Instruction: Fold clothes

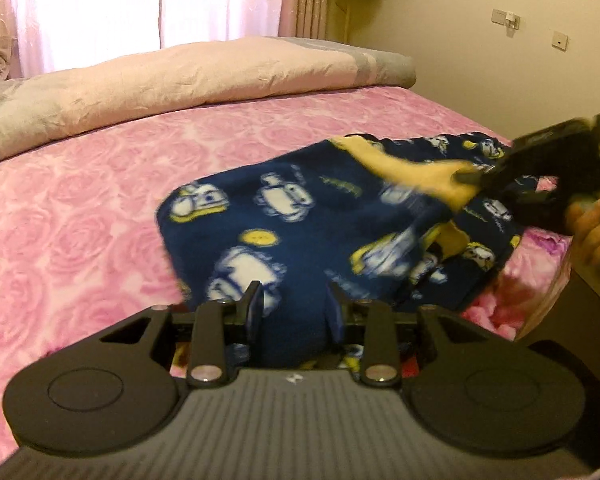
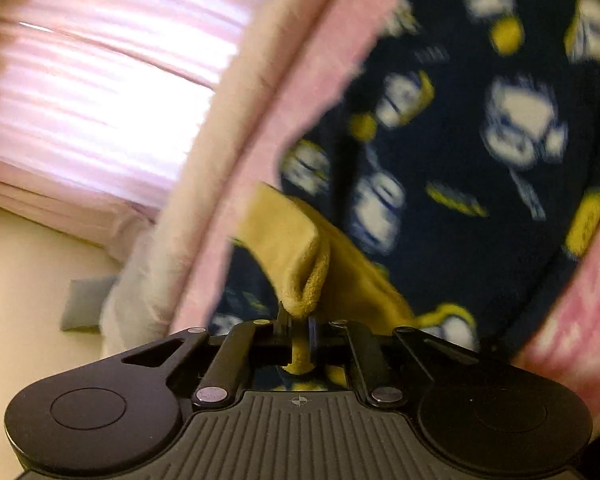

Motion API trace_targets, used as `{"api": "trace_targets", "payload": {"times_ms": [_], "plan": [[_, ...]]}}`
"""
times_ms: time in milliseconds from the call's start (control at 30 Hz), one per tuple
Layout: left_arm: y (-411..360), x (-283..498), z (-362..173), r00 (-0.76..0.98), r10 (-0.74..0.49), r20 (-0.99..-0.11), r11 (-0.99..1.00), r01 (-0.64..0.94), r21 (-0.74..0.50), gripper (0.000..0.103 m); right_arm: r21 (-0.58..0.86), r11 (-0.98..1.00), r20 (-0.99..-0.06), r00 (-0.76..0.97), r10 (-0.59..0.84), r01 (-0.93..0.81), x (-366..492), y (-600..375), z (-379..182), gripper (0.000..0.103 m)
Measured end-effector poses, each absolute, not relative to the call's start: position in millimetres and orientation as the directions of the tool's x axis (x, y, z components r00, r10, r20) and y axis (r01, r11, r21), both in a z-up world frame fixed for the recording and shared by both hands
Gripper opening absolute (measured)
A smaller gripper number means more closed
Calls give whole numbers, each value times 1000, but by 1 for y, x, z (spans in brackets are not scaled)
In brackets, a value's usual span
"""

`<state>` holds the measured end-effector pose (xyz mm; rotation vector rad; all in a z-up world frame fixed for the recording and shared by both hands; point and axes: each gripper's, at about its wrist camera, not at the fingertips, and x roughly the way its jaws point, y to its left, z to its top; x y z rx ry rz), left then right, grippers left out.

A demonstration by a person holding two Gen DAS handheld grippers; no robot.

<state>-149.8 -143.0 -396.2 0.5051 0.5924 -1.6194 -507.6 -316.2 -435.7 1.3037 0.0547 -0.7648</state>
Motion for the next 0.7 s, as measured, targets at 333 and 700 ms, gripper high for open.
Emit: {"api": "trace_targets", "payload": {"times_ms": [333, 700], "plan": [[-139, -138, -400, -114, -755, -646, -77, 993, -85, 30, 821, -79, -535, 712, -455, 566, -527, -314, -454, 75], [-129, -157, -403, -102, -724, -682, -191, 980, 57, 49, 850, -197, -525, 751, -400, 489, -506, -326, -482, 53]]}}
